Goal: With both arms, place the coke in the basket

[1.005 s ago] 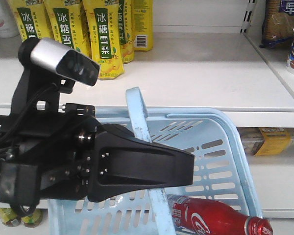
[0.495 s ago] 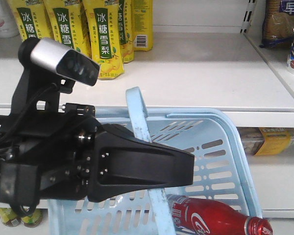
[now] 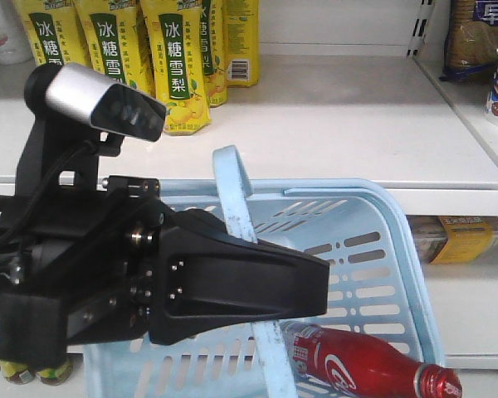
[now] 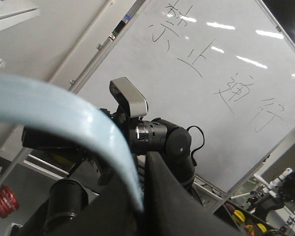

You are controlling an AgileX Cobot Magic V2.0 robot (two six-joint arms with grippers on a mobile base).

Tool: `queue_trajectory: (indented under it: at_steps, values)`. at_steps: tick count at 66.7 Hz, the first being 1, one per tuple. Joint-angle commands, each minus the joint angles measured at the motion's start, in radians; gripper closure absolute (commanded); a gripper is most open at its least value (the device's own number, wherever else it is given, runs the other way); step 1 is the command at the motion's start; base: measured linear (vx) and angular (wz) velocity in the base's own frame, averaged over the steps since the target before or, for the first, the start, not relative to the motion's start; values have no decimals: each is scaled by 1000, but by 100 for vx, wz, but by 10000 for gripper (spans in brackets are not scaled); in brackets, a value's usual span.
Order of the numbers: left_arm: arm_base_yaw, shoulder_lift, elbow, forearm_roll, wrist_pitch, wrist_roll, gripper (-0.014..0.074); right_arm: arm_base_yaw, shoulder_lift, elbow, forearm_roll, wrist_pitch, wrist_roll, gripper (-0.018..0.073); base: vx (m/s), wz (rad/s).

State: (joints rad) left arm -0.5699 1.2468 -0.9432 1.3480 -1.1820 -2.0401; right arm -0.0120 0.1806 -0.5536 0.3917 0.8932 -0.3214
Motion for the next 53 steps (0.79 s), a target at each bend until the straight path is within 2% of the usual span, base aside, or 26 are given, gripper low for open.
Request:
queue_trajectory:
  at_steps: [1, 10, 18, 23, 28, 33, 36, 46, 51, 53]
  values:
    - [-2, -34, -39, -136, -57, 89, 603, -3, 15, -23, 19, -64, -3, 564, 0, 0]
    - [-2, -34, -39, -115, -8, 94, 603, -3, 15, -23, 19, -64, -3, 564, 0, 0]
    - [-2, -34, -36, -54, 86, 121, 603, -3, 15, -23, 19, -64, -3, 564, 0, 0]
    - [-2, -34, -13, -75, 121, 121, 603, -3, 15, -23, 19, -64, -3, 564, 0, 0]
    - [-2, -39, 19, -109, 151, 159, 603, -3, 15, -23, 18, -64, -3, 564, 0, 0]
    - [-2, -47, 57, -155, 183, 257, 603, -3, 15, -23, 18, -64, -3, 564, 0, 0]
    - [-2, -59, 79, -187, 198, 350, 603, -3, 15, -23, 18, -64, -3, 564, 0, 0]
    - [-2, -114, 142, -272, 210, 585, 603, -3, 15, -23, 18, -64, -3, 564, 0, 0]
    - [-2, -157, 170, -308, 265, 744, 603, -3, 15, -23, 18, -64, -3, 564, 0, 0]
    - [-2, -174, 178, -324, 284, 784, 603, -3, 15, -23, 18, -64, -3, 564, 0, 0]
